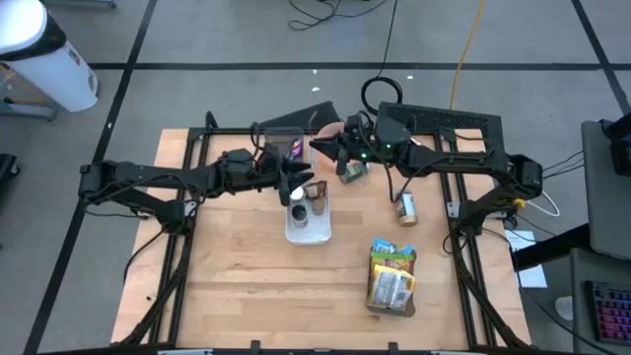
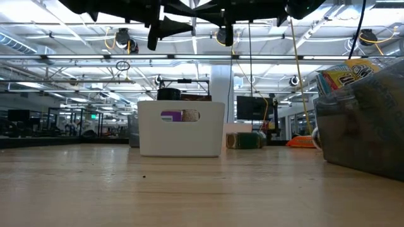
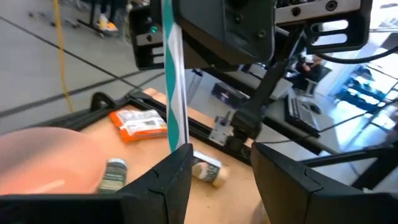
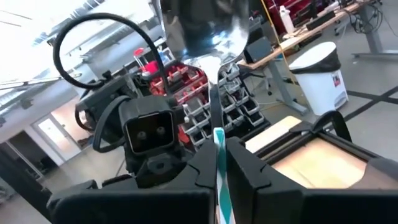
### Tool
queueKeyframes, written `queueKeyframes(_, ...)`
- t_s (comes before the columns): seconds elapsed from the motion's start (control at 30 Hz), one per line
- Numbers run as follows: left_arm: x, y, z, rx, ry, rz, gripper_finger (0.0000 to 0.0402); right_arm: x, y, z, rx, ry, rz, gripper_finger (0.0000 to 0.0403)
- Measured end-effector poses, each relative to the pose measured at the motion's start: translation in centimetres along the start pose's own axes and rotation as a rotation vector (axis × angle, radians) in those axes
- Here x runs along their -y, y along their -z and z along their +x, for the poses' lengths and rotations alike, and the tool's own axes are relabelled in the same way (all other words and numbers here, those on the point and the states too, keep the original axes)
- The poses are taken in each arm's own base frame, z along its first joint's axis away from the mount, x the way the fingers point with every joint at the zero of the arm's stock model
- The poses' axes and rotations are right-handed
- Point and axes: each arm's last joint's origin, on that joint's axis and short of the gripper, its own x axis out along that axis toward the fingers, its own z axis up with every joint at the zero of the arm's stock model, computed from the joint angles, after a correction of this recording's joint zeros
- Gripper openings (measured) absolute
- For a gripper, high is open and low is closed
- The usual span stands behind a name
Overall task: Pick & Place Food Item
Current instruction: Put the blue pattern spoon into the top black transparent bin
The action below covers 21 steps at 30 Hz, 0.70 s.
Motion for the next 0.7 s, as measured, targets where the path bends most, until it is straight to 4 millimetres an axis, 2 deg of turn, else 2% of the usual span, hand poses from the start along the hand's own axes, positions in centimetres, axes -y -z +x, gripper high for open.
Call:
queueKeyframes(0.47, -0.43, 0.01, -0.04, 0.029, -0.134, 0.074, 0.0174, -0.14, -0.23, -0.01, 0.026, -0.014, 0.017, 0.0003)
queueKeyframes(0.7, -0.31, -0.10, 0.01, 0.037, -0.087, 0.084, 0.0175, 0.28, -0.39, -0.12, 0.019, 0.005, -0.026, 0.0003)
